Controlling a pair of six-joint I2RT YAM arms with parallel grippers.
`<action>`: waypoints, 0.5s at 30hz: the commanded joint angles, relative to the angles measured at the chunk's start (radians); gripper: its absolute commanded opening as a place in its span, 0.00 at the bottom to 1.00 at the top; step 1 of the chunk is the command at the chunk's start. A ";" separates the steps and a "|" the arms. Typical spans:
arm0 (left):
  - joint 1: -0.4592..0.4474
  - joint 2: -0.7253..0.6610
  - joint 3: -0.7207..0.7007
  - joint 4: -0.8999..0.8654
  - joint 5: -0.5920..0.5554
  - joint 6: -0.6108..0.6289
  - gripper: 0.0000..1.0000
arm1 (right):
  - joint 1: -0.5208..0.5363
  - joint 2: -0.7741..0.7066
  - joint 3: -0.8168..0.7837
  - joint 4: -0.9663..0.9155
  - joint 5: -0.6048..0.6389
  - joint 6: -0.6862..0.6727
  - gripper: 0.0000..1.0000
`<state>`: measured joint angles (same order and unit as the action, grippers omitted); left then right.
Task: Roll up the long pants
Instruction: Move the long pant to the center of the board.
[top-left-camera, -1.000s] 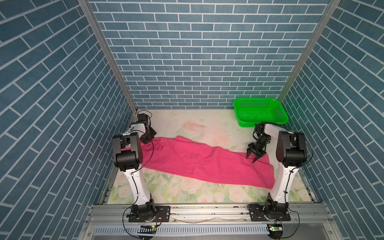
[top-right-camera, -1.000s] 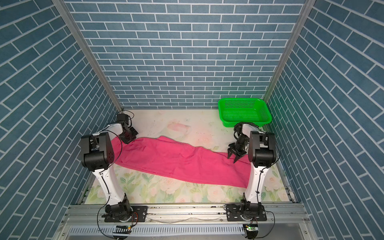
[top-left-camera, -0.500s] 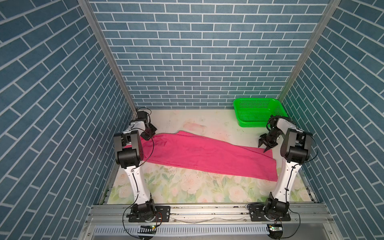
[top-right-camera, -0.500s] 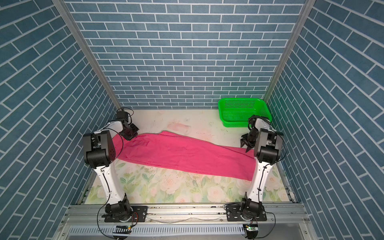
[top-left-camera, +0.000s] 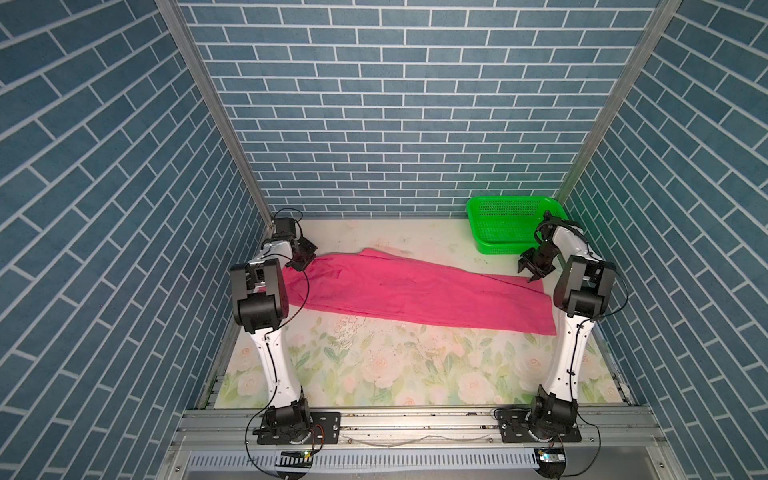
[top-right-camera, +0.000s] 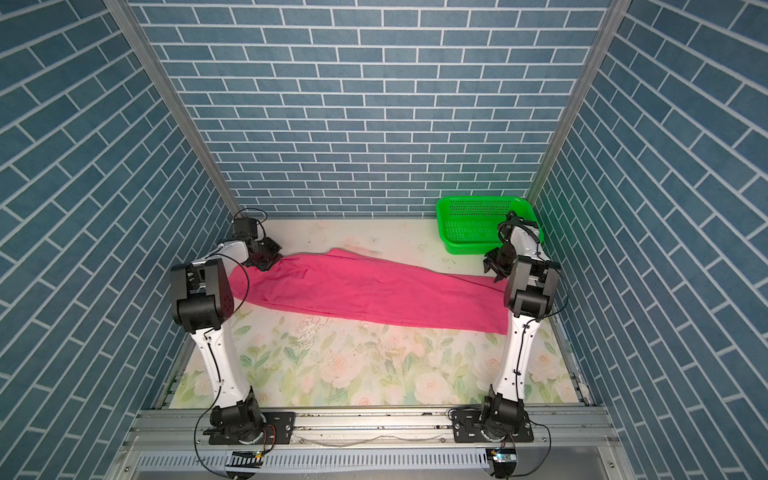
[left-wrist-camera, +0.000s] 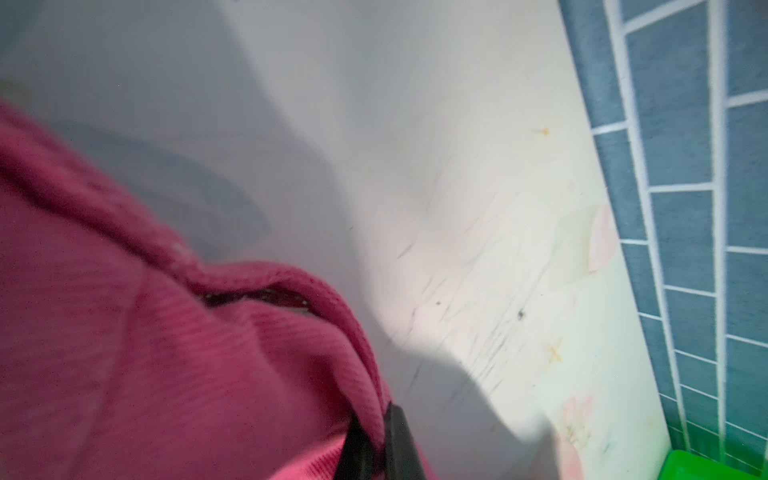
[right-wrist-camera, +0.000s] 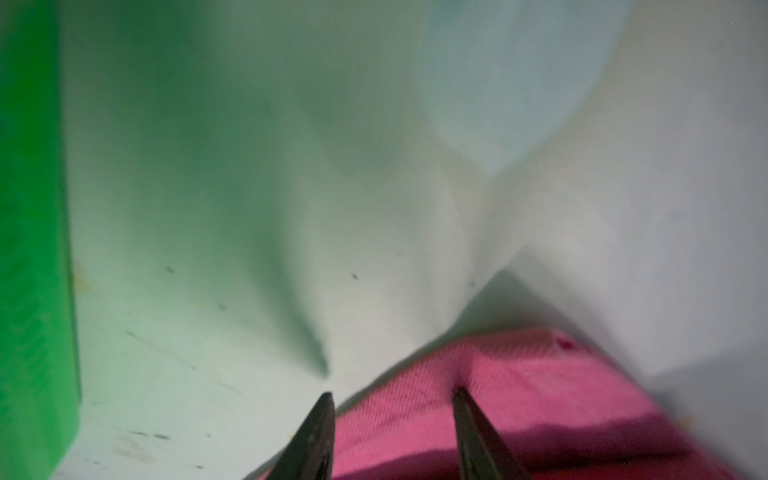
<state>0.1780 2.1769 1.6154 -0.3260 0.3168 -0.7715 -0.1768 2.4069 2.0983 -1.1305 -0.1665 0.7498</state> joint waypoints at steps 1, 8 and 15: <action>0.000 -0.031 0.035 0.039 0.054 -0.012 0.17 | -0.006 -0.025 -0.005 0.030 -0.061 -0.048 0.51; -0.005 -0.243 0.029 -0.025 0.066 0.004 0.69 | -0.007 -0.277 -0.169 0.133 -0.221 -0.056 0.59; -0.008 -0.390 -0.127 -0.107 -0.003 0.107 0.69 | -0.036 -0.547 -0.365 0.074 -0.265 -0.096 0.60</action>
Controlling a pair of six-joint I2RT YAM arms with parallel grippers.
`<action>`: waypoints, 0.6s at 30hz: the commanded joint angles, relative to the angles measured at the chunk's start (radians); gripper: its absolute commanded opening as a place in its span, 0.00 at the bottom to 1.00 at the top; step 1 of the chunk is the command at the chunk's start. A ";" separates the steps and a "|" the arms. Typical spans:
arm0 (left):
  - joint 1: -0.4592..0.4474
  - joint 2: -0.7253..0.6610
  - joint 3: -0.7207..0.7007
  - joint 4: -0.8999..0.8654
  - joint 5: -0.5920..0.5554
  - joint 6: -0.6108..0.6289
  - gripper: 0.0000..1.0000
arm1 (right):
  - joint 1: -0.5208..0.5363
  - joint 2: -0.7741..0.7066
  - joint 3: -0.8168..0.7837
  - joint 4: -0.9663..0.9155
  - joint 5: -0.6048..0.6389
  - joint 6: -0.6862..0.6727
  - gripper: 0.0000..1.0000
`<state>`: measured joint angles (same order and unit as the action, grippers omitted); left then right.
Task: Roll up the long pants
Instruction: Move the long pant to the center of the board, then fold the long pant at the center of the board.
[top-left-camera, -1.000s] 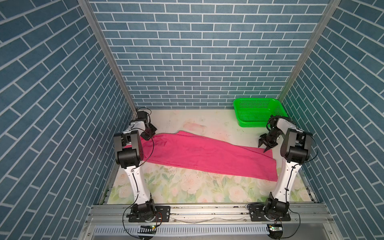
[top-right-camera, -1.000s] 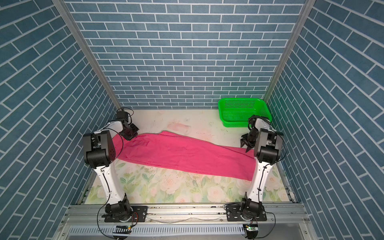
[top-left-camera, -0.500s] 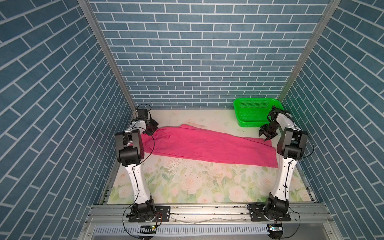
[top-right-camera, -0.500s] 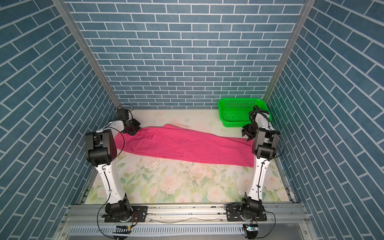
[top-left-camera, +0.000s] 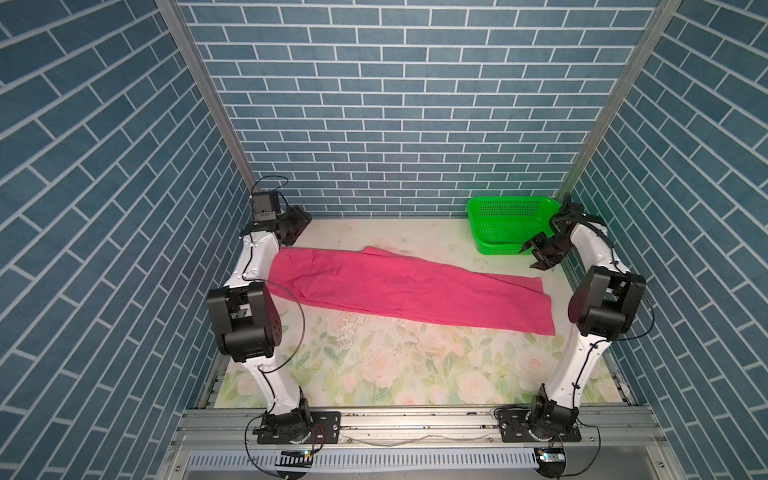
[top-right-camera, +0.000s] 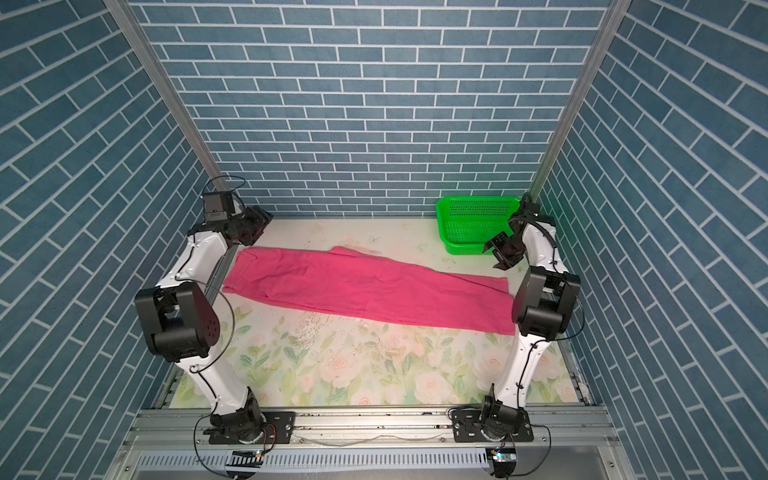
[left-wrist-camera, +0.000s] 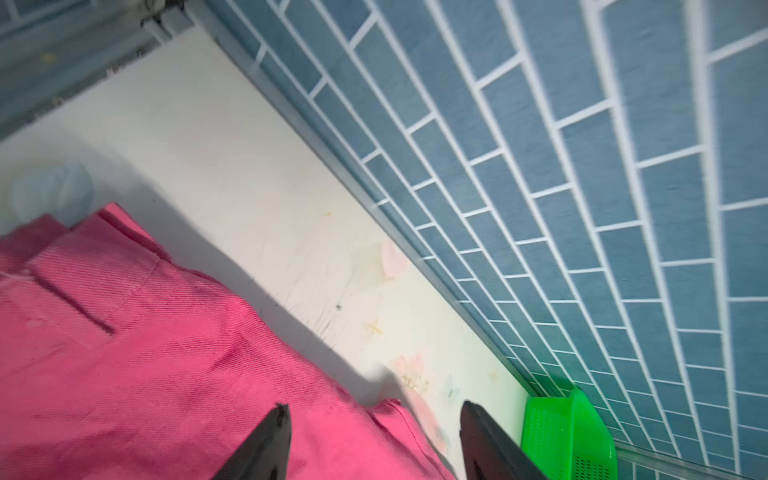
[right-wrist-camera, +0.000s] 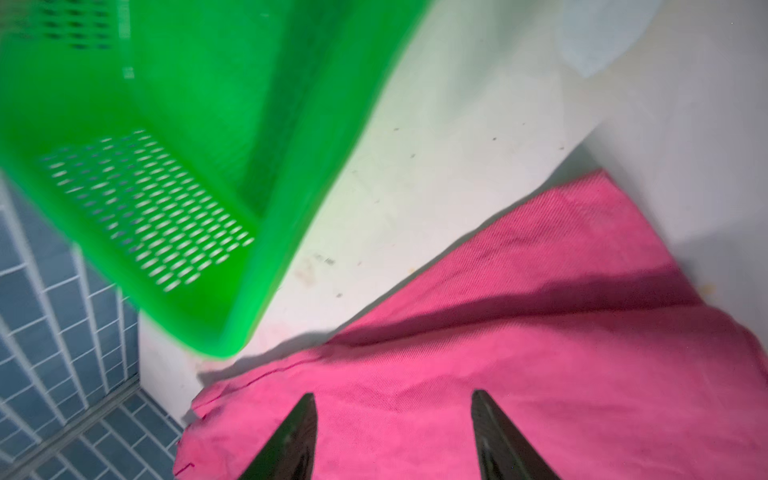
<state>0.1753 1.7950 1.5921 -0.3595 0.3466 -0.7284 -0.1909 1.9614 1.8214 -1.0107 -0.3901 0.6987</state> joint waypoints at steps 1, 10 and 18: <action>-0.005 -0.026 -0.156 -0.062 -0.043 0.073 0.68 | -0.036 -0.139 -0.150 -0.042 -0.052 -0.055 0.60; -0.002 -0.047 -0.502 0.164 -0.109 0.120 0.66 | -0.177 -0.490 -0.662 -0.080 -0.076 -0.130 0.59; 0.006 0.087 -0.429 0.212 -0.084 0.121 0.65 | -0.243 -0.689 -0.915 0.006 -0.027 0.065 0.58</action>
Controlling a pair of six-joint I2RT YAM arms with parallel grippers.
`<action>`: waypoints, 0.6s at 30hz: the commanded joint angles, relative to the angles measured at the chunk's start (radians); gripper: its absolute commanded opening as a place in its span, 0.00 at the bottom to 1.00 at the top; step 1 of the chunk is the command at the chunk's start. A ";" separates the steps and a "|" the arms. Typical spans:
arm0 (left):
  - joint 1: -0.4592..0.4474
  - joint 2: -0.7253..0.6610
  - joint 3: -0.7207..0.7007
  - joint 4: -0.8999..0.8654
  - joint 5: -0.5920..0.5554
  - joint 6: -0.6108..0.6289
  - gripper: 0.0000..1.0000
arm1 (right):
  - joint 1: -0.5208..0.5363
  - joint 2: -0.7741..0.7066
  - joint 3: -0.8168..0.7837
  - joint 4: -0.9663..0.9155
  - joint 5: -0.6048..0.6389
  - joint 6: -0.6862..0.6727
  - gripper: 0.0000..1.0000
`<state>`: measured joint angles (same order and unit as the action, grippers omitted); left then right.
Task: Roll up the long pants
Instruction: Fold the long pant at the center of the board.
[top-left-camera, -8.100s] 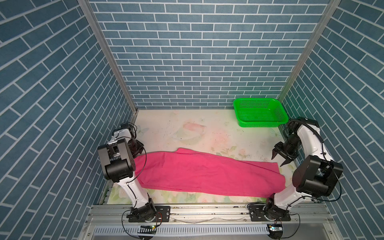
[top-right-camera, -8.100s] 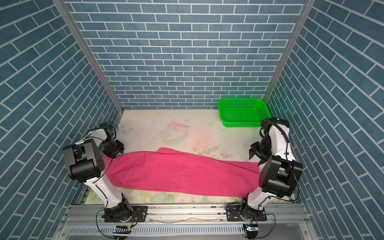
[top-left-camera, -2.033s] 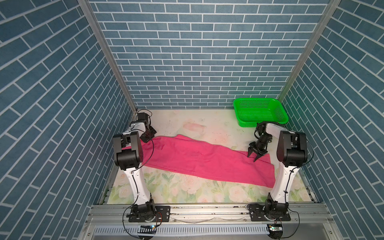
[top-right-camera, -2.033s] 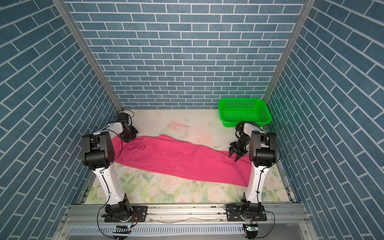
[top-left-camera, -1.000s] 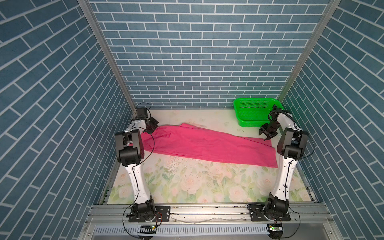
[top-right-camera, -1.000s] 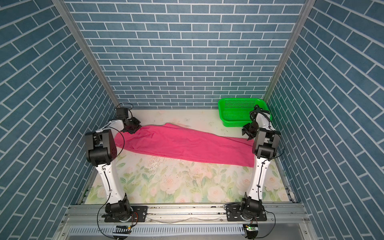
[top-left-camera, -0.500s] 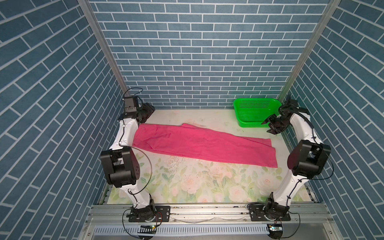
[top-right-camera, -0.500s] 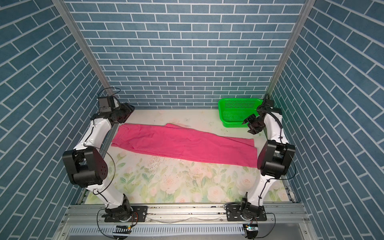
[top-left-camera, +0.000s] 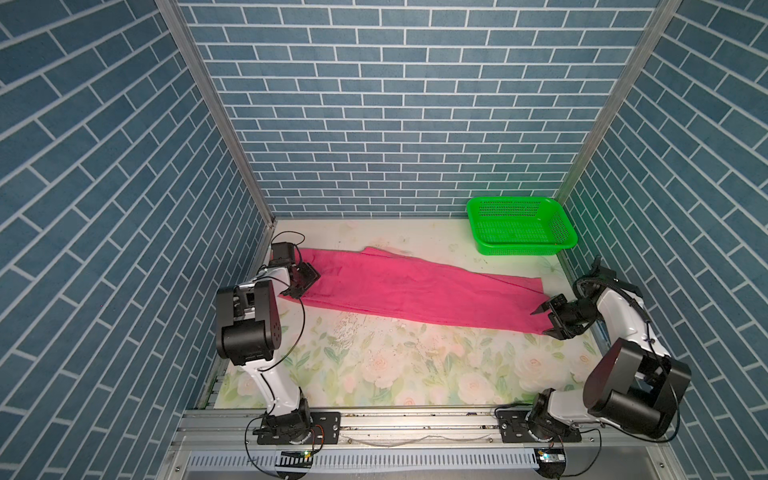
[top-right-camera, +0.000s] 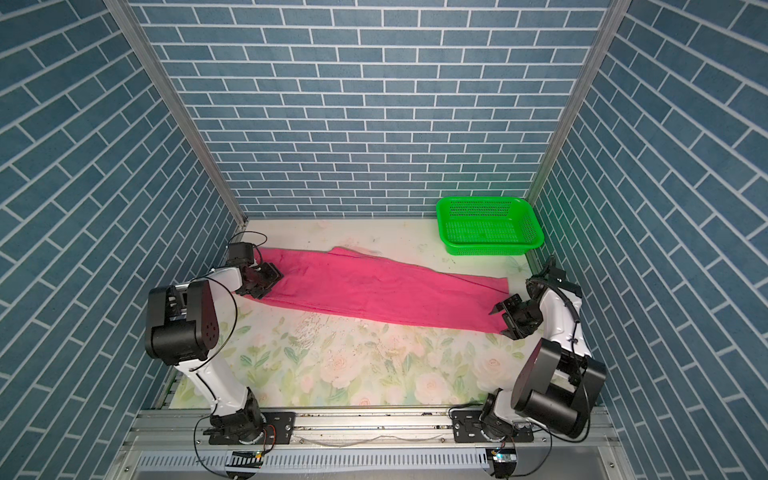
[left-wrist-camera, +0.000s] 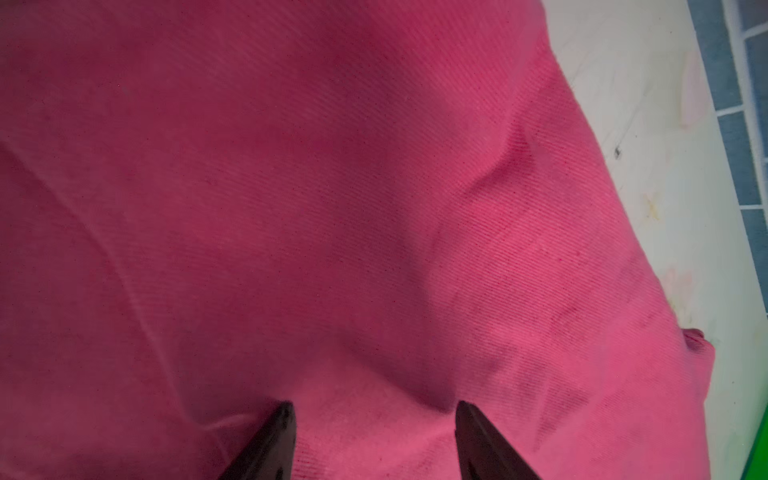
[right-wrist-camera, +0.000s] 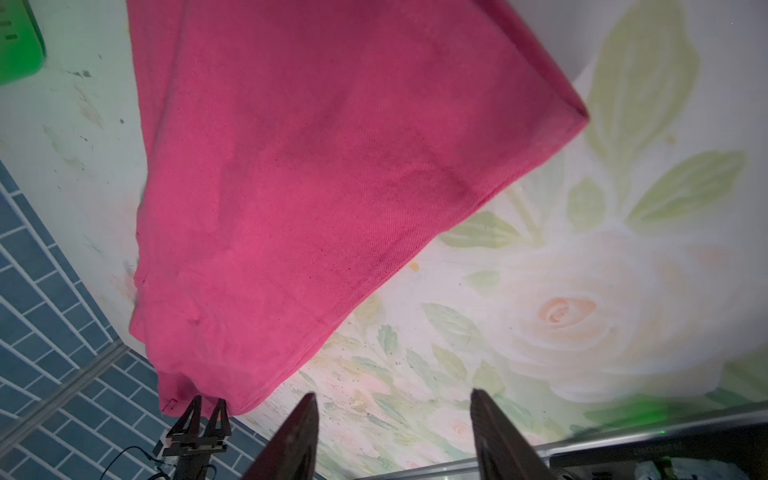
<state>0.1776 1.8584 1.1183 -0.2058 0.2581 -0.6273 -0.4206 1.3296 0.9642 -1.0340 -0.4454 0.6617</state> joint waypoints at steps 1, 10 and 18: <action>0.003 0.029 0.056 0.056 0.007 0.021 0.65 | -0.014 -0.089 -0.098 0.050 0.035 0.150 0.58; 0.000 0.054 0.152 0.034 0.062 -0.053 0.64 | -0.018 -0.191 -0.309 0.338 0.117 0.531 0.55; -0.129 0.020 0.230 0.091 0.162 -0.203 0.60 | -0.030 0.224 0.278 0.166 0.196 0.214 0.55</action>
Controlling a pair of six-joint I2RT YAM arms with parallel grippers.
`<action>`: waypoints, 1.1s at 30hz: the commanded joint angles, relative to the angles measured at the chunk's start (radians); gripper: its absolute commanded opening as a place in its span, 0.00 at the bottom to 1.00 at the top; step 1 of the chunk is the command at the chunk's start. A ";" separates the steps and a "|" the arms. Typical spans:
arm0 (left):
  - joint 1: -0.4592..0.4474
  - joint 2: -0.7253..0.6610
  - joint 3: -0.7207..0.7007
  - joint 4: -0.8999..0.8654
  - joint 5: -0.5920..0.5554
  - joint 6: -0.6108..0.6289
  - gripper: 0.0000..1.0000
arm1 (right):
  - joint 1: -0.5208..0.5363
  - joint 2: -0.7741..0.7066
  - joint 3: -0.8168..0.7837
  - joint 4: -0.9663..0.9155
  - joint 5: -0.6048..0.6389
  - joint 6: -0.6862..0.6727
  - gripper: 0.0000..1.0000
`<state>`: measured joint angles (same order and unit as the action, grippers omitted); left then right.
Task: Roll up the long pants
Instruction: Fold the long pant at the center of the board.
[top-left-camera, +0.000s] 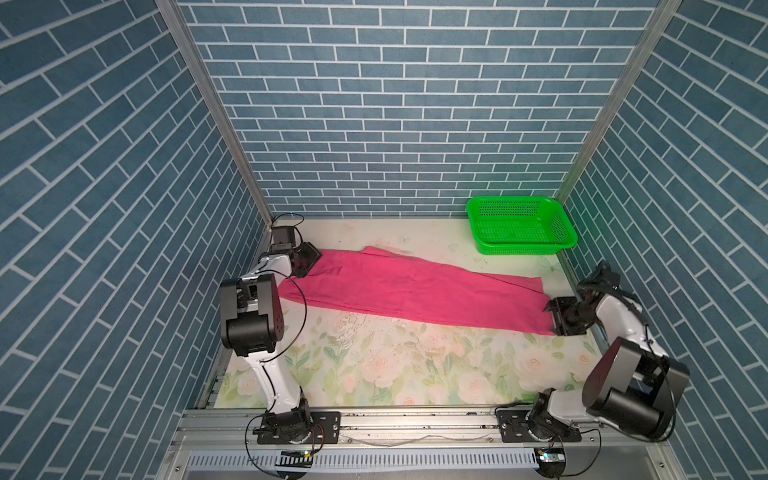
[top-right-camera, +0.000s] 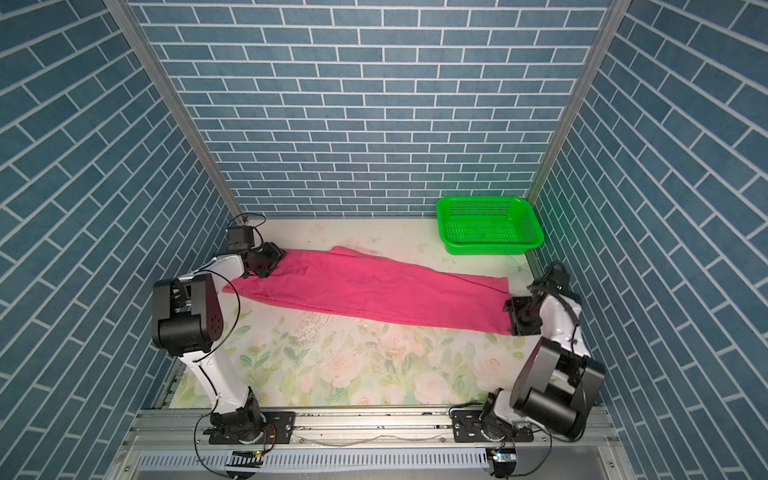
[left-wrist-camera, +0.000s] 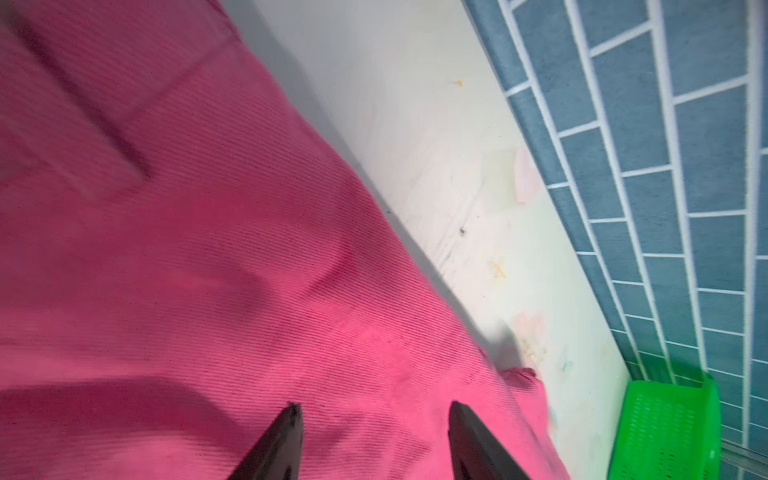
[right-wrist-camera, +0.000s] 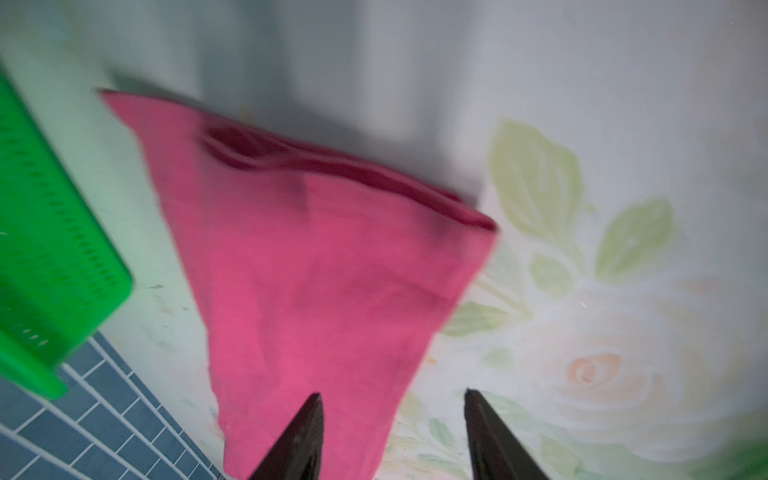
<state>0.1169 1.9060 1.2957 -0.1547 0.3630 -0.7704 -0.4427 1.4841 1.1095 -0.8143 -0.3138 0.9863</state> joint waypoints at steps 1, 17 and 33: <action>-0.102 -0.021 0.077 0.045 0.062 -0.063 0.61 | -0.014 0.111 0.191 -0.072 0.072 -0.145 0.55; -0.445 0.191 0.116 0.156 0.160 -0.109 0.59 | -0.045 0.451 0.219 0.176 -0.133 -0.177 0.48; -0.566 0.280 0.149 0.136 0.148 -0.093 0.59 | -0.045 0.469 0.219 0.188 -0.216 -0.180 0.34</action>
<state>-0.4469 2.1666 1.4330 0.0029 0.5175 -0.8822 -0.4911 1.9545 1.2972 -0.6025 -0.5014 0.8062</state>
